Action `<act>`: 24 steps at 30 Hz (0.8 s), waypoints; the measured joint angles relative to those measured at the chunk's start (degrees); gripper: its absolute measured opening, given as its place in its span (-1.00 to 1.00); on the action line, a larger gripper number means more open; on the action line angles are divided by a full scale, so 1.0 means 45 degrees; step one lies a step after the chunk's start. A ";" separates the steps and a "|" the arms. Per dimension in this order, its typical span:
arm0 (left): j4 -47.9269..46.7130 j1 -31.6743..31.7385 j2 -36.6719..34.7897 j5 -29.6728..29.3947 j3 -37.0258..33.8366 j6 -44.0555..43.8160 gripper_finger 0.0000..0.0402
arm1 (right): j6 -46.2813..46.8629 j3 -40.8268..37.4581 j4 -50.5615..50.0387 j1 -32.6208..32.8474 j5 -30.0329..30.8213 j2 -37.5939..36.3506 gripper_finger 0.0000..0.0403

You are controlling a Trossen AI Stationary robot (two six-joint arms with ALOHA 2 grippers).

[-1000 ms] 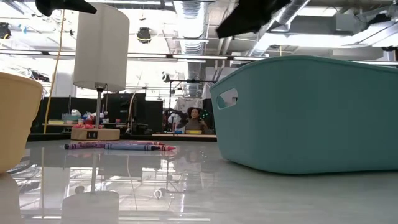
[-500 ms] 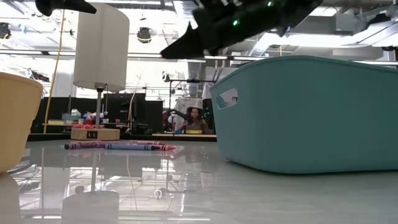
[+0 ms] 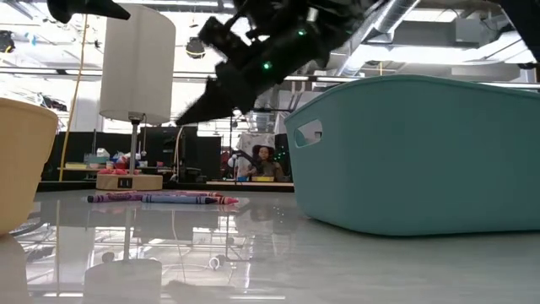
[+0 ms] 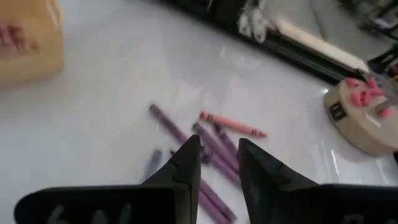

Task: Sort crayons
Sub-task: Put the purple crayon into the blue bin

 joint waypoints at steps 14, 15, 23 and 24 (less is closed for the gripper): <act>-0.0168 -0.0003 0.0057 -0.0007 -0.0004 -0.0216 0.37 | -0.3646 0.4034 -0.4490 -0.0976 -0.1632 0.2312 -0.49; -0.0186 -0.0004 0.0087 0.0018 -0.0005 -0.0242 0.37 | -0.3647 0.4068 -0.4459 -0.1011 -0.1694 0.2433 -0.49; -0.0241 0.0001 0.0411 0.0181 -0.0005 -0.0433 0.37 | -0.3681 0.4311 -0.4361 -0.1146 -0.1733 0.3375 -0.49; -0.0242 0.0001 0.0420 0.0188 -0.0005 -0.0454 0.37 | -0.3681 0.4311 -0.4437 -0.1160 -0.1738 0.3382 -0.49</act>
